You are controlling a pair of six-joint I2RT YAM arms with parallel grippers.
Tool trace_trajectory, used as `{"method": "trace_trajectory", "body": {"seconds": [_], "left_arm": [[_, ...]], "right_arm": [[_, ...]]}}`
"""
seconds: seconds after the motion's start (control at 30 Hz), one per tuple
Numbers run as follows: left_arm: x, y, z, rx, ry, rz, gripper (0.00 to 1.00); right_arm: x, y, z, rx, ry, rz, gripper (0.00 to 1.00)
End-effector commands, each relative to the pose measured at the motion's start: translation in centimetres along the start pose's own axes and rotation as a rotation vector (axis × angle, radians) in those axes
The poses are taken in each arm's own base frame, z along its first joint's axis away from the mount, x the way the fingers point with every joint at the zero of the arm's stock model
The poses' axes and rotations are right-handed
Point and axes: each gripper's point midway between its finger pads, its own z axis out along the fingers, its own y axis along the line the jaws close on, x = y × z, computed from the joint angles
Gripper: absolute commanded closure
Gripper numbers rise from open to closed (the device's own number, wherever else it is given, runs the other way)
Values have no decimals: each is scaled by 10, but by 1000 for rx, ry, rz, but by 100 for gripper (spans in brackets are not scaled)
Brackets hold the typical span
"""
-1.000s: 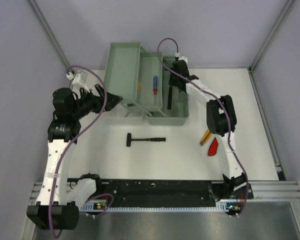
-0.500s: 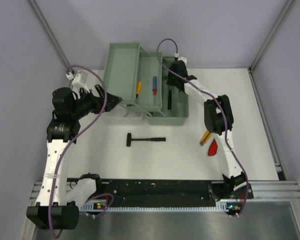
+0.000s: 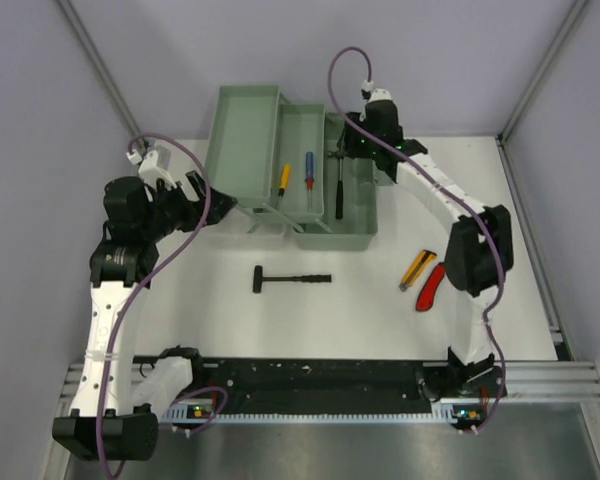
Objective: Pack the tool kit
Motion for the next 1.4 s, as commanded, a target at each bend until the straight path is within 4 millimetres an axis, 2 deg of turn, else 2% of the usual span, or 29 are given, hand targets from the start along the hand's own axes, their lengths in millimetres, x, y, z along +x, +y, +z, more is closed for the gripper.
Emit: {"method": "trace_trajectory", "body": {"seconds": [0.0,0.07,0.13,0.23,0.27,0.37,0.43,0.53,0.63,0.73,0.8,0.87,0.97,1.07,1.37], "left_arm": [[-19,0,-12,-59,-75,33,6],[-17,6,-13,-98,-75,12,6],[-17,11,-12,-122,-78,-3,6],[-16,9,-11,-106,-74,4,5],[-17,9,-11,-107,-77,7,3],[-18,9,-13,-106,-81,32,2],[-20,12,-15,-129,-92,44,2],[-22,18,-18,-173,-101,47,2],[-19,25,-19,-207,-97,36,2],[-14,27,-18,-209,-82,20,2],[-10,28,-16,-206,-68,12,2],[-7,28,-17,-203,-59,9,2],[-5,27,-18,-200,-55,8,2],[-3,27,-19,-200,-48,13,2],[-1,29,-25,-219,-42,36,2]], "right_arm": [[-52,54,-108,-261,-109,-89,51],[-35,62,-139,-345,-76,-131,48],[-14,69,-171,-433,-50,-187,41],[22,76,-215,-529,-22,-273,27],[31,78,-228,-546,-22,-306,19],[66,86,-256,-604,5,-359,1],[88,90,-273,-650,29,-368,1],[115,101,-286,-683,45,-414,1],[141,109,-283,-661,72,-467,5],[170,119,-270,-654,137,-497,9],[190,124,-257,-631,173,-537,13],[208,121,-236,-574,199,-571,19],[226,123,-207,-541,198,-602,23],[240,124,-185,-532,177,-620,22],[273,129,-148,-534,238,-699,20]]}}
